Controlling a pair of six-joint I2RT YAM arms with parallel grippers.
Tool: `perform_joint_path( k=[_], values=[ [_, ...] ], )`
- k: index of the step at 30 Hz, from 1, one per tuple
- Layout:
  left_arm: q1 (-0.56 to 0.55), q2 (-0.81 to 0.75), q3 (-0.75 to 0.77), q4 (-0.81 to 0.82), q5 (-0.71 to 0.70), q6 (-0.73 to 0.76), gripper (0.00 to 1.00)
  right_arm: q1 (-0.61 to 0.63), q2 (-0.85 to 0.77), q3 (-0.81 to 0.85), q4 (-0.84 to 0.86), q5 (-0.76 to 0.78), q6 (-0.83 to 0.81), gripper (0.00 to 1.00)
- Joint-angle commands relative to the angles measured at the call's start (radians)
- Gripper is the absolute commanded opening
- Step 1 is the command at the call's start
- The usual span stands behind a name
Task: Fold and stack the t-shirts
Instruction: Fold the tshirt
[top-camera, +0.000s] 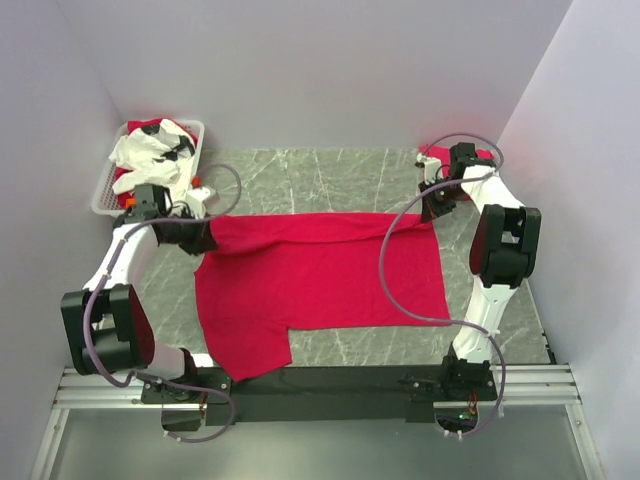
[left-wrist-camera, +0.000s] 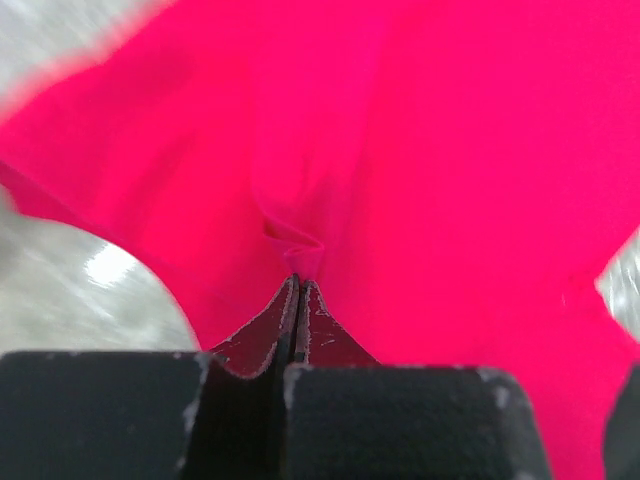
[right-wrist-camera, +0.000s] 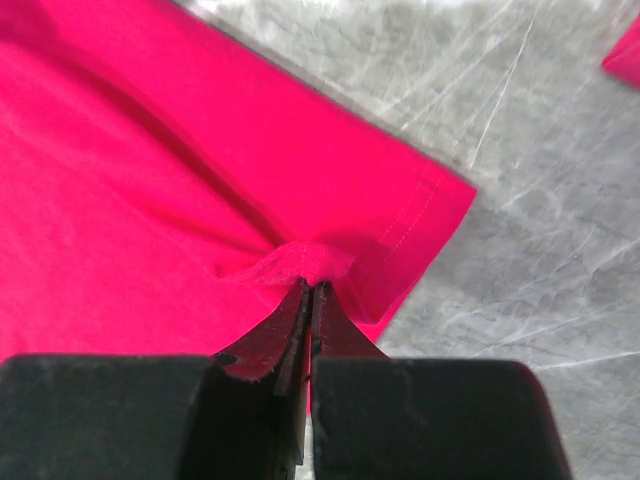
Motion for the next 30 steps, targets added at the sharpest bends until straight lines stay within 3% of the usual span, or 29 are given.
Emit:
perform_joint_path(
  k=[1, 4, 7, 11, 13, 17, 20, 24, 30],
  values=[
    [-0.027, -0.004, -0.075, -0.051, -0.008, 0.108, 0.0, -0.012, -0.02, -0.022, 0.024, 0.043, -0.042, 0.0],
    [-0.053, -0.004, -0.134, -0.044, -0.053, 0.154, 0.01, -0.012, -0.01, -0.027, 0.009, 0.058, -0.054, 0.0],
    [-0.053, 0.025, -0.134, -0.071, -0.107, 0.185, 0.01, -0.012, -0.016, -0.032, -0.045, 0.046, -0.083, 0.1],
    [-0.019, 0.086, -0.047, -0.265, -0.066, 0.323, 0.28, -0.02, -0.053, -0.053, -0.074, 0.101, -0.127, 0.3],
    [0.011, 0.092, 0.012, -0.315, -0.043, 0.378, 0.33, -0.031, -0.075, -0.038, -0.091, 0.115, -0.138, 0.48],
    [0.013, 0.123, 0.098, -0.318, 0.008, 0.354, 0.46, -0.034, -0.075, 0.031, -0.105, 0.126, -0.115, 0.49],
    [-0.027, 0.181, 0.157, -0.26, 0.009, 0.266, 0.51, -0.011, -0.029, 0.109, -0.145, 0.088, -0.074, 0.49],
    [-0.059, 0.243, 0.193, -0.124, 0.006, 0.11, 0.53, 0.035, 0.032, 0.157, -0.169, 0.1, -0.022, 0.47],
    [-0.126, 0.281, 0.194, -0.03, -0.017, 0.03, 0.54, 0.04, 0.138, 0.241, -0.165, 0.17, 0.105, 0.48]
  ],
)
